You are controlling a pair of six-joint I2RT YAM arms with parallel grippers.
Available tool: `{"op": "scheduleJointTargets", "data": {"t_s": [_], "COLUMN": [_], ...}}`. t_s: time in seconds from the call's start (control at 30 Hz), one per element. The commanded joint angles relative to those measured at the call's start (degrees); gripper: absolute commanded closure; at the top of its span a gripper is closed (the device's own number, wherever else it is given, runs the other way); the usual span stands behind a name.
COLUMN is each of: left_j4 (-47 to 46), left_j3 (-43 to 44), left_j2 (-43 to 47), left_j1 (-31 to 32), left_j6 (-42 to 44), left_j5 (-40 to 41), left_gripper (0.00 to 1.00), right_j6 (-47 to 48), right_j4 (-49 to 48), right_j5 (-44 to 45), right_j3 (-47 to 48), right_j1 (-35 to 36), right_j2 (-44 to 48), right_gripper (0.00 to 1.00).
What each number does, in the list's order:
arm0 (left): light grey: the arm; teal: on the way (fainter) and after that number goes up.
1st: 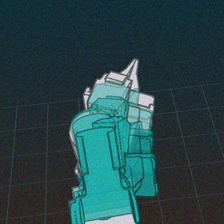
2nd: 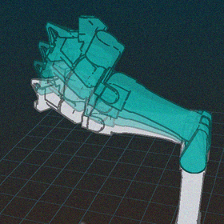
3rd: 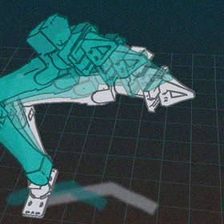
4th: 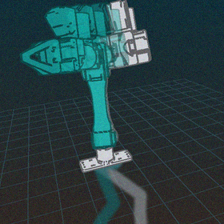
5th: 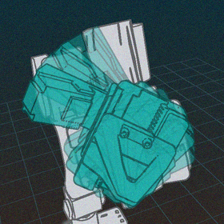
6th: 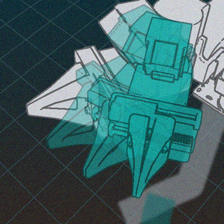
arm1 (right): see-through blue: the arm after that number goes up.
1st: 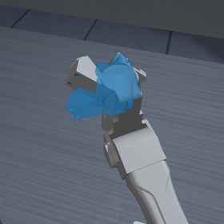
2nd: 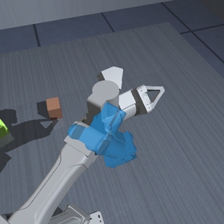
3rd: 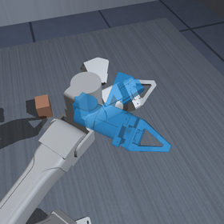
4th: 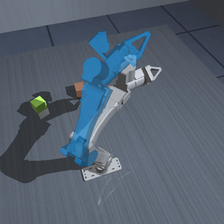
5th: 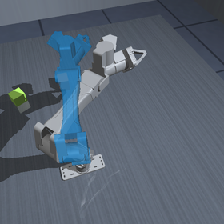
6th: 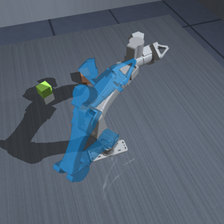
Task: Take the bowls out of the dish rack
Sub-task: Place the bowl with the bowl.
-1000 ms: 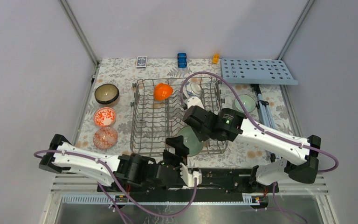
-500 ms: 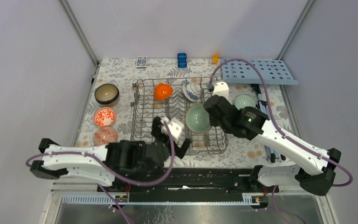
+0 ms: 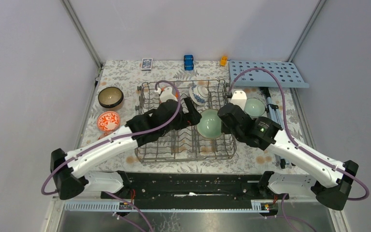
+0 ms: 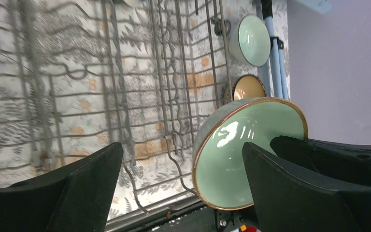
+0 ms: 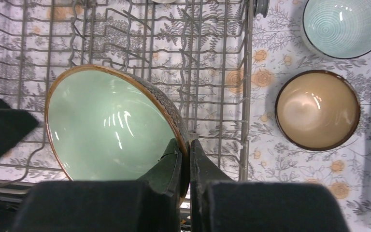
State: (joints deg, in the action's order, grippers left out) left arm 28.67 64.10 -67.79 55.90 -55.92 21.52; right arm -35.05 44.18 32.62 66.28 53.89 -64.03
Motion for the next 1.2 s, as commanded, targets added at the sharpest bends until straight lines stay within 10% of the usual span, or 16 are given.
{"op": "scheduleJointTargets", "data": {"t_s": [0.0,0.33,1.03,1.17], "left_j4": [-0.16,-0.46,-1.64,-1.69], "left_j3": [4.45,2.31,1.56,1.95], "left_j2": [-3.15,-4.76,-6.85,-7.39], "left_j1": [-0.26,-0.60,-0.70,-0.70], "left_j6": [-4.81,-4.28,-2.07,-0.94], "left_j5": [-6.83,-4.30,-5.78,-6.56], "left_gripper": [0.04,0.50,0.96,0.86], "right_j6": [-5.86,-8.31,-9.08,-8.56], "right_j4": [-6.51,-8.24,-8.69,-8.54], "right_j5": [-0.45,-2.82,-6.15,-6.97], "right_j3": [-0.28,-0.65,-1.61,-1.01], "right_j1": [-0.63,-1.60,-3.44,-3.44], "right_j2": [2.37,2.25,1.75,1.24], "right_gripper": [1.00,1.00,1.00,1.00]}}
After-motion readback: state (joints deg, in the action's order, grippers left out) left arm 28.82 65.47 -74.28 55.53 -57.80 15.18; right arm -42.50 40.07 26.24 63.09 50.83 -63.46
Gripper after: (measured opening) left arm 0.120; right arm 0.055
